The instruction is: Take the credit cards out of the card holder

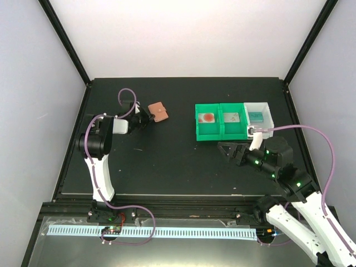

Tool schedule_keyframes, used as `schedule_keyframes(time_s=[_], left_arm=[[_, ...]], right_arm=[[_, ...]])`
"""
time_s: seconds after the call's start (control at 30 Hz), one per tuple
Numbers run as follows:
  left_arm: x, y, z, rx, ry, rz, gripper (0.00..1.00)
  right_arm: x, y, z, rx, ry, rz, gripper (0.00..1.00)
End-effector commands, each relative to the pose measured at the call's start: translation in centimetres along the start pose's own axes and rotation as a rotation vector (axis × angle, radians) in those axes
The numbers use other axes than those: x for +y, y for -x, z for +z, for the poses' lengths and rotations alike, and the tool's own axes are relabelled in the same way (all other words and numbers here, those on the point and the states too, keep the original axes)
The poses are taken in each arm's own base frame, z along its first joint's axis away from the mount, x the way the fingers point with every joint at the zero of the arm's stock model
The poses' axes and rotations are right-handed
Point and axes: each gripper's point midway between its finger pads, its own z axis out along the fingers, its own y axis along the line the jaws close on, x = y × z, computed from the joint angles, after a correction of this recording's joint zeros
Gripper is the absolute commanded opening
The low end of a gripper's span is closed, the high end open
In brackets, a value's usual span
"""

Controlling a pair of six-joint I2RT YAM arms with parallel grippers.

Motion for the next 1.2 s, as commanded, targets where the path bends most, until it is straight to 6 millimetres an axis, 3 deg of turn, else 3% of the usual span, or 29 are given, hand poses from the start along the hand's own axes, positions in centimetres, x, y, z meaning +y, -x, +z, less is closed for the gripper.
schedule_keyframes(time_s=[0.0,0.3,0.47,0.8,1.0,1.17], left_arm=[[-0.3,-2.5,-1.8,0.072,0.008,0.027,0.02],[-0.9,-9.6,-6.8,0.172,-0.08,0.073,0.01],[-0.2,-14.0,-9.4,0.259,-0.085,0.121,0.02],[-0.5,-22.8,-13.8,0.359,-0.124,0.231,0.01],[1.2,-25.4,-16.0,0.317,-0.108,0.216,0.01],[1.5,-26.8,-16.9,0.299,-0.104,0.223,0.03]], right_arm=[[-0.4,0.1,-0.7,-0.019,-0.023,-0.016,0.97],[-1.2,-1.7,-0.1,0.073,-0.046,-0.053,0.97],[-1.0,-3.0,0.2,0.133,-0.013,-0.073,0.96],[-2.4,-5.2,2.7,0.25,-0.041,-0.032,0.81],[-4.2,-8.2,5.2,0.34,-0.095,-0.003,0.71],[-3.2,-11.6,7.9,0.432,-0.098,-0.035,0.67]])
